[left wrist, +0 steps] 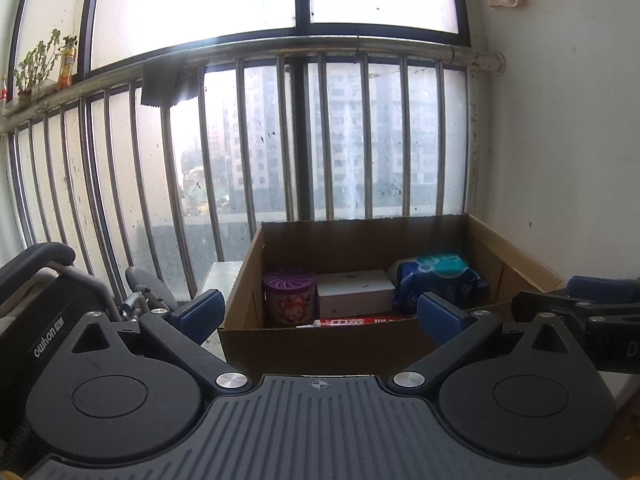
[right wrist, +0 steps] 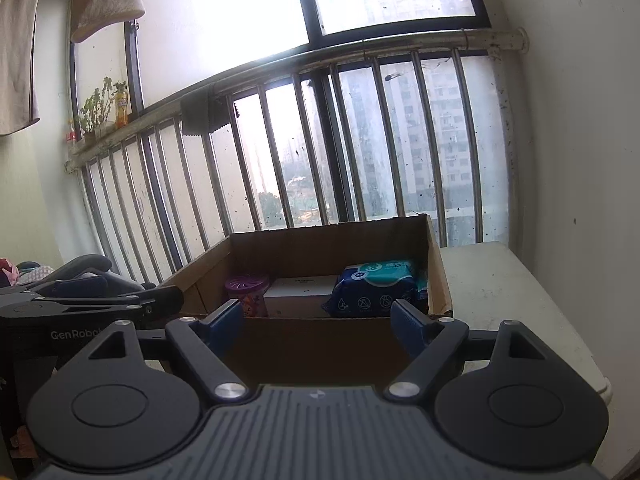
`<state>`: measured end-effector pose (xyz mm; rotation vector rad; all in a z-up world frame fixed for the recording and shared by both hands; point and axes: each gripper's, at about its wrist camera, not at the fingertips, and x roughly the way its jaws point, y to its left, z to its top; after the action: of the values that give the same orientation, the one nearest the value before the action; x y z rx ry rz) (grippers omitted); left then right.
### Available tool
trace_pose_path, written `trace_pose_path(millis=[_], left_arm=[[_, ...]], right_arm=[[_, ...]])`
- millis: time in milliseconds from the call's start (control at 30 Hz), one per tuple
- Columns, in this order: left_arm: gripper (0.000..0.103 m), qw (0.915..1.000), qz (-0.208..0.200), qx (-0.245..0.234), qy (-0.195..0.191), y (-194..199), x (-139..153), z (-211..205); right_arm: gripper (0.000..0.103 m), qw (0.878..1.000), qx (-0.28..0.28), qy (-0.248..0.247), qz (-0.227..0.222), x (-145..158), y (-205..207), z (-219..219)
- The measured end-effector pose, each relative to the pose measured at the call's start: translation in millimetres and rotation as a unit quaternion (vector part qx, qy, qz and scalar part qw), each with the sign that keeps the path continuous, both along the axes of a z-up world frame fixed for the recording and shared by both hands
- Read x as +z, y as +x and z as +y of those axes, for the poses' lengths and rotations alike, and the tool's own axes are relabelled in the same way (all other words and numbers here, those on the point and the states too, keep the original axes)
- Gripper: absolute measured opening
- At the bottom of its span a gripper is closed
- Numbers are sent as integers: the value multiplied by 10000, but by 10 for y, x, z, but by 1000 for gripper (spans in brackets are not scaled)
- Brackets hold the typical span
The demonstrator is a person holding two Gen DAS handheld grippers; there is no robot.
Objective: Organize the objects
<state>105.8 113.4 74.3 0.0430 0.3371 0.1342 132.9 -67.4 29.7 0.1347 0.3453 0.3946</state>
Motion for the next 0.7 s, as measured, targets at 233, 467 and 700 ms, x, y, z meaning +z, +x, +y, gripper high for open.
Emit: trace_pose_path(millis=[233, 467, 700], left_arm=[[103, 9999, -25, 70, 112, -56, -34, -3], [103, 9999, -12, 120, 108, -71, -58, 21], [103, 9999, -55, 110, 47, -91, -50, 37]], right_arm=[[88, 9998, -185, 41, -50, 22, -62, -95], [89, 9996, -259, 49, -124, 61, -99, -141], [91, 9997, -209, -27, -138, 75, -81, -112]])
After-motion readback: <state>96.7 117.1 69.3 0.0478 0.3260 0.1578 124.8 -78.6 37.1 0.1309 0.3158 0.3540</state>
